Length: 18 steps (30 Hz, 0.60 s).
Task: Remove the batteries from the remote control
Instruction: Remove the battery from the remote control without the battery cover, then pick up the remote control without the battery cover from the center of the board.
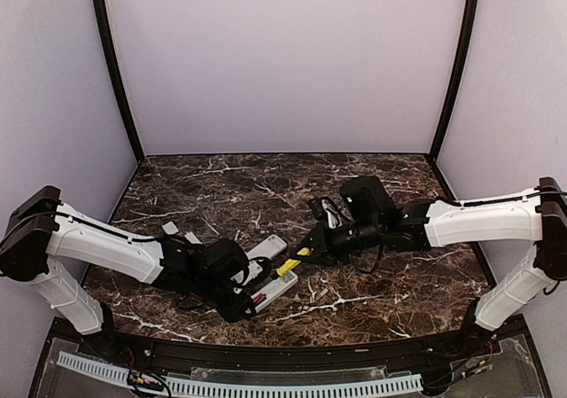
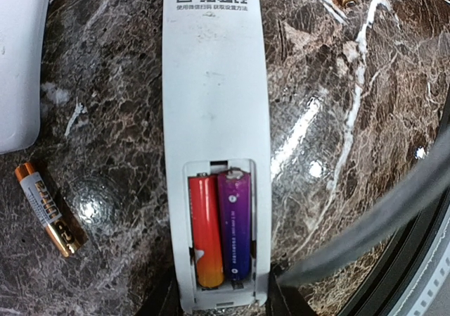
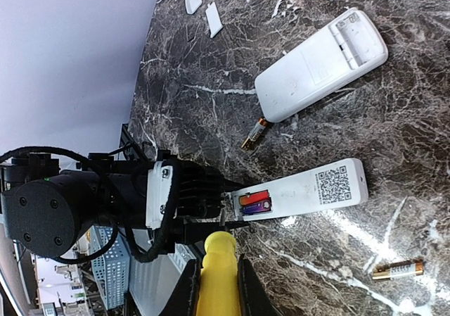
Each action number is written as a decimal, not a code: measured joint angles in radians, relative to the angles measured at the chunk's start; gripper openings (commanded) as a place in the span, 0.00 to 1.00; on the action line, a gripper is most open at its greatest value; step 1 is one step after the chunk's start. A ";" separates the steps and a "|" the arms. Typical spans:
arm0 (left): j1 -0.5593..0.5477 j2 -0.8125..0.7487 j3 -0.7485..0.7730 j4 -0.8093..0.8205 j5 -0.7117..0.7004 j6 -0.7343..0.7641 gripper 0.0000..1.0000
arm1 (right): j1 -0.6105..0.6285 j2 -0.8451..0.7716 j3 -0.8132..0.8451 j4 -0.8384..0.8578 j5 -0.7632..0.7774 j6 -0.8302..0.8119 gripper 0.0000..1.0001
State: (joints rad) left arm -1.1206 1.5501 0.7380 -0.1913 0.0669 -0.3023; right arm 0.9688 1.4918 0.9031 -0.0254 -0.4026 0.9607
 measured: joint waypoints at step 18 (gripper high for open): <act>0.149 -0.174 -0.135 0.234 0.295 -0.222 0.14 | -0.074 -0.220 0.000 -0.176 0.173 -0.056 0.00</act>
State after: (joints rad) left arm -0.9718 1.3762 0.6029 0.0429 0.3618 -0.5243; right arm 0.8951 1.2720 0.9031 -0.2012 -0.2298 0.9047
